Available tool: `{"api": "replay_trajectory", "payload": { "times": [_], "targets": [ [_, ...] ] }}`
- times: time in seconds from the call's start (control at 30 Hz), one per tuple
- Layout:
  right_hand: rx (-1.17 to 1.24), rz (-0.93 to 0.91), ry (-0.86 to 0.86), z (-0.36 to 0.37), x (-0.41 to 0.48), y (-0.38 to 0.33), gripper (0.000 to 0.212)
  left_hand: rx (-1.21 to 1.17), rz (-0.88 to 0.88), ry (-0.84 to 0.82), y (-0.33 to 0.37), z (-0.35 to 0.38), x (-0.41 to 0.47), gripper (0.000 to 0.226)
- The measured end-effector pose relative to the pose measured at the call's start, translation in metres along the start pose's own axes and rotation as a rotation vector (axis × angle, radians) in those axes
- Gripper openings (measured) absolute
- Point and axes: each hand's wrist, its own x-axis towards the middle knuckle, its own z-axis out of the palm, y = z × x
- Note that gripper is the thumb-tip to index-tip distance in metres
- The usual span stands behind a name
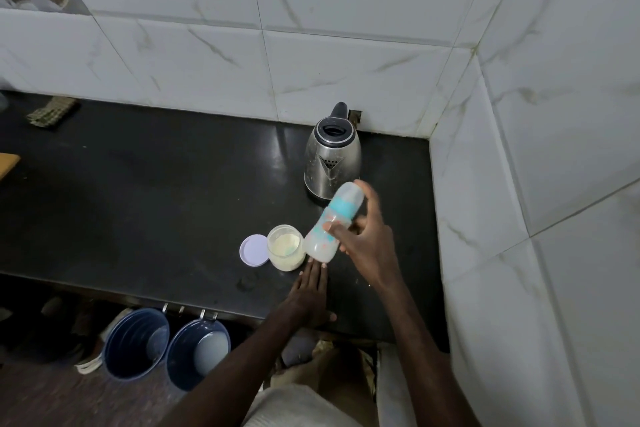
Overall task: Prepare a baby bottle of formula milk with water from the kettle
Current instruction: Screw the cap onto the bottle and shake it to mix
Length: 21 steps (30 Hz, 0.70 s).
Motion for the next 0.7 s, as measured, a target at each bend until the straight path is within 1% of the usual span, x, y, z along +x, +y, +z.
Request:
{"api": "replay_trajectory", "payload": {
  "times": [0.1,0.13,0.17,0.2,0.27,0.3,0.33,0.37,0.47,0.5,0.53,0.57,0.63,0.67,0.7],
  "targets": [
    [0.236,0.021,0.310,0.0038,0.0018,-0.0033,0.080,0.012,0.011,0.040,-0.0017,0.0044,0.0005,0.117],
    [0.274,0.023,0.375,0.0051,0.0025,-0.0030,0.080,0.015,0.012,0.045,-0.0031,0.0064,0.0014,0.118],
    [0.263,0.026,0.375,0.0048,0.0025,-0.0028,0.080,0.016,0.010,0.046,-0.0039,0.0075,0.0020,0.118],
    [0.206,0.026,0.301,0.0033,0.0025,-0.0024,0.080,0.014,0.007,0.040,-0.0036,0.0074,0.0020,0.117],
    [0.001,0.011,0.029,0.0002,0.0018,0.0010,0.083,0.001,0.001,0.014,-0.0020,0.0033,0.0004,0.115],
    [-0.079,-0.002,-0.060,-0.0016,0.0009,0.0023,0.086,-0.007,0.001,0.001,-0.0014,0.0015,0.0000,0.114],
    [-0.096,-0.015,-0.069,-0.0029,0.0006,0.0031,0.086,-0.010,0.002,-0.001,-0.0010,0.0011,0.0003,0.114],
    [-0.045,-0.016,-0.011,-0.0026,0.0003,0.0015,0.085,-0.008,0.005,0.010,-0.0012,0.0017,0.0009,0.115],
    [0.243,0.037,0.333,0.0031,0.0011,-0.0026,0.080,0.005,0.011,0.053,-0.0032,0.0081,0.0025,0.117],
    [0.298,0.047,0.411,0.0048,0.0009,-0.0021,0.080,0.008,0.010,0.058,-0.0040,0.0095,0.0029,0.117],
    [0.287,0.055,0.421,0.0053,0.0002,-0.0019,0.081,0.014,0.008,0.058,-0.0046,0.0104,0.0038,0.118],
    [0.213,0.054,0.348,0.0047,-0.0006,-0.0002,0.082,0.020,0.005,0.053,-0.0044,0.0104,0.0042,0.117],
    [-0.002,0.033,0.037,0.0041,-0.0040,0.0028,0.085,0.019,0.000,0.021,-0.0036,0.0068,0.0043,0.115],
    [-0.076,0.014,-0.077,0.0033,-0.0058,0.0036,0.086,0.011,-0.002,0.000,-0.0036,0.0052,0.0050,0.115],
    [-0.097,-0.007,-0.105,0.0027,-0.0066,0.0031,0.087,0.005,-0.004,-0.007,-0.0035,0.0053,0.0055,0.115]
  ]
}}
